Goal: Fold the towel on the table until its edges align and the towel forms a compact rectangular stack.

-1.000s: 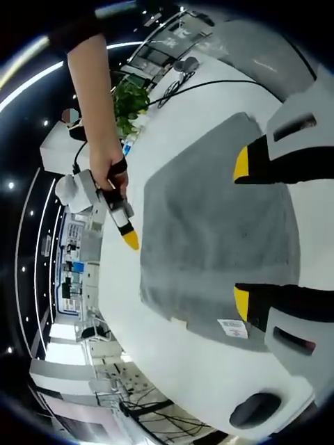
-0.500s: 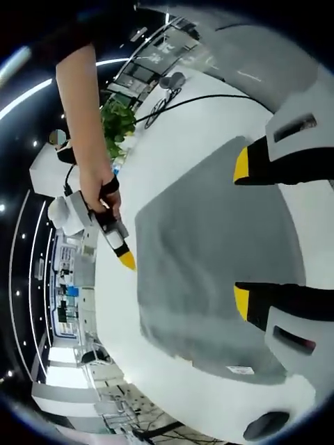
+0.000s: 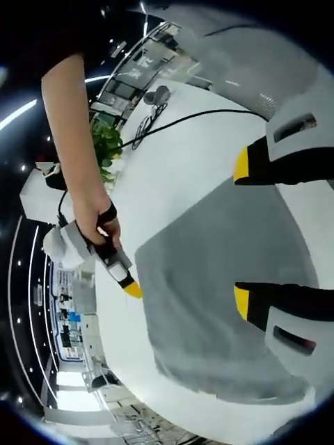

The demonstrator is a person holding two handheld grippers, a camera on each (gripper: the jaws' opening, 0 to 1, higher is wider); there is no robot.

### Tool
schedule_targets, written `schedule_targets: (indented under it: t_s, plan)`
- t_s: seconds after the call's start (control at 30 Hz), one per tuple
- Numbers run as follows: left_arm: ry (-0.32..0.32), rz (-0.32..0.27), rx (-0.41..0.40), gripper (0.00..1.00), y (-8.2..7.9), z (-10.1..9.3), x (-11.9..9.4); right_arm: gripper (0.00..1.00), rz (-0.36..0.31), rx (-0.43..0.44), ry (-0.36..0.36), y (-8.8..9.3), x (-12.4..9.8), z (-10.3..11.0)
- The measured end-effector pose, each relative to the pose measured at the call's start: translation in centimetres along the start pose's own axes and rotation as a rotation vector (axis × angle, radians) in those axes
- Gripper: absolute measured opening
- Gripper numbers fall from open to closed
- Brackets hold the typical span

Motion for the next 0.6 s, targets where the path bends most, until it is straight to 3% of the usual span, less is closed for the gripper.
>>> schedule_targets:
  t_s: [0.6]
  plan:
    - [0.129,0.033,0.041,0.52,-0.7,-4.4,3.6,0.35,0.027,0.05,0.047,2.8,-2.2,-3.9]
Point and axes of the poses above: the point that each gripper's makers call its tool centre point, and the gripper's own axes: x roughly forward along the fingers, z roughly to its left, y roughly out of its underside, the point moved 7 cm from there along -x, roughly backward along the fingers, and after that the axes turned 5 degrees about x, right-handed, at the moved point
